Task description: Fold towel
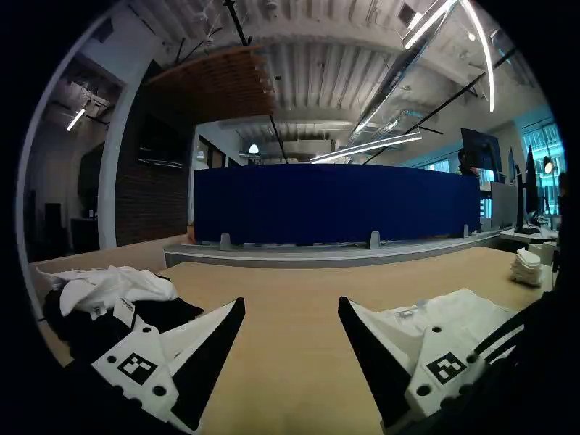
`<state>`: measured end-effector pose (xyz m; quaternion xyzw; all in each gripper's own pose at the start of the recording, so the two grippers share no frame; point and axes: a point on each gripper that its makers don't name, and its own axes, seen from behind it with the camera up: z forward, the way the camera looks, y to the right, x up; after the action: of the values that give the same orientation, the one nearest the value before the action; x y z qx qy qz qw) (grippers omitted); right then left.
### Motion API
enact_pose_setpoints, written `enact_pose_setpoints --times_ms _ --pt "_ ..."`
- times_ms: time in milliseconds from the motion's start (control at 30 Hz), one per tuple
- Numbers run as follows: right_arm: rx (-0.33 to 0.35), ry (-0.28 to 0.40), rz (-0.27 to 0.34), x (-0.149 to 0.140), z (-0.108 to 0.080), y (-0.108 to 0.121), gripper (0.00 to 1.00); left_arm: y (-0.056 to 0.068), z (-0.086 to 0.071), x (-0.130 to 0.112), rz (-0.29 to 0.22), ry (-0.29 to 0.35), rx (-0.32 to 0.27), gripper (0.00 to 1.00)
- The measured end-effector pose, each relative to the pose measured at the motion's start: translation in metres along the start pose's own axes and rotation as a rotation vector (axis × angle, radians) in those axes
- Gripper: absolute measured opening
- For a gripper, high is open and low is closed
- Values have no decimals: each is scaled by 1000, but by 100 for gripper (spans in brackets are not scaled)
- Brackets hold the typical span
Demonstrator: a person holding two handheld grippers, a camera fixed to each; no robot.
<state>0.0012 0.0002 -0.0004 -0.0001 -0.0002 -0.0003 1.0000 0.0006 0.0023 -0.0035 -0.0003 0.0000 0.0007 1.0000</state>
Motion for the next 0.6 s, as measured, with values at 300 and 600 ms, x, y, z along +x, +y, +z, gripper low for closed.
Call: enact_pose_setpoints --times_ms 300,600 --pt "0 0 0 0 0 -1 100 -1 0 -1 0 0 0 96" --pt "0 0 0 0 1 0 100 -1 0 -1 0 0 0 96"
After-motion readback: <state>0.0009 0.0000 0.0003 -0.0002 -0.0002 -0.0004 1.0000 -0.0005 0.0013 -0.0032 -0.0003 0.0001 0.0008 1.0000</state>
